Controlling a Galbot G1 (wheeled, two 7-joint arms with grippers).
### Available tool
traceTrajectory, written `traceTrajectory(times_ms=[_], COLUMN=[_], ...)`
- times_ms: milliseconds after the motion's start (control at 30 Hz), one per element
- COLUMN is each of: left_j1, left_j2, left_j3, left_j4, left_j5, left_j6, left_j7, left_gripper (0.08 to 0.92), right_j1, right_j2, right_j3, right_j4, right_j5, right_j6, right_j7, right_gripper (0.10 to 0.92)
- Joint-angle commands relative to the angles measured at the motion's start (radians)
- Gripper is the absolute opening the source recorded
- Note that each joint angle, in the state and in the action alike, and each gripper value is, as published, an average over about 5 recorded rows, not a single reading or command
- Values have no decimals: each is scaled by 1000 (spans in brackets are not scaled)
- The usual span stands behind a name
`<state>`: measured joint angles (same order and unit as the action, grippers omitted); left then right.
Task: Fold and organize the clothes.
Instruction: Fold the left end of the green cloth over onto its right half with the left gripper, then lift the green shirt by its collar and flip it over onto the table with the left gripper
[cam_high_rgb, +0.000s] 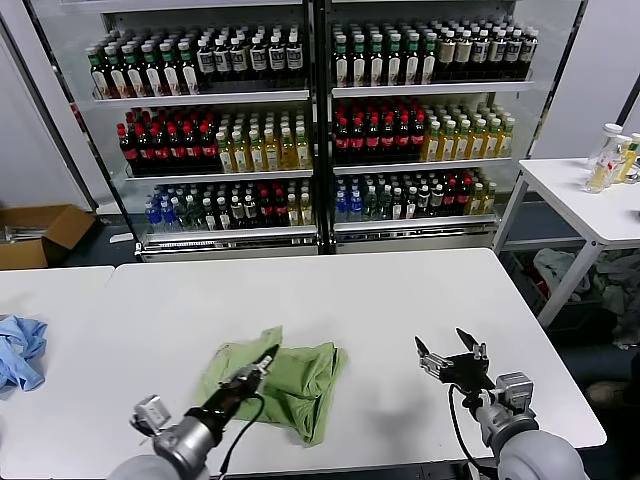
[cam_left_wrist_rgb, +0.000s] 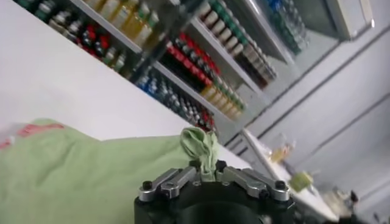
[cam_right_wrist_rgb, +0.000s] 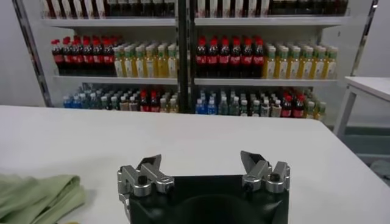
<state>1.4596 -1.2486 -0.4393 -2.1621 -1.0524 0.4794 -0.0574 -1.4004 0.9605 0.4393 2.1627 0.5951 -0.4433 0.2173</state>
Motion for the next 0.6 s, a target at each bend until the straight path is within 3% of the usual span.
traceTrajectory(times_ms=[33,300,467,600], left_j1=[-98,-92,-45,-28], left_j2=[-4,26,71,110], left_j3=[161,123,-7,-120], left_j4=[103,80,32,77], left_j5=[259,281,300,332], left_j6=[-18,-33,-47,-49], left_j7=[57,64,21,-34], left_gripper=[267,492,640,750], right_j1=[6,26,27,26], right_j2=[3,22,25,33], right_j3=[-4,-20,-16,-15], right_j4=[-8,-16,-22,-26], right_j5=[-1,-5,-6,-7], right_j6=[0,-4,-4,-3], right_j7=[0,1,1,0], right_gripper=[823,823,823,823])
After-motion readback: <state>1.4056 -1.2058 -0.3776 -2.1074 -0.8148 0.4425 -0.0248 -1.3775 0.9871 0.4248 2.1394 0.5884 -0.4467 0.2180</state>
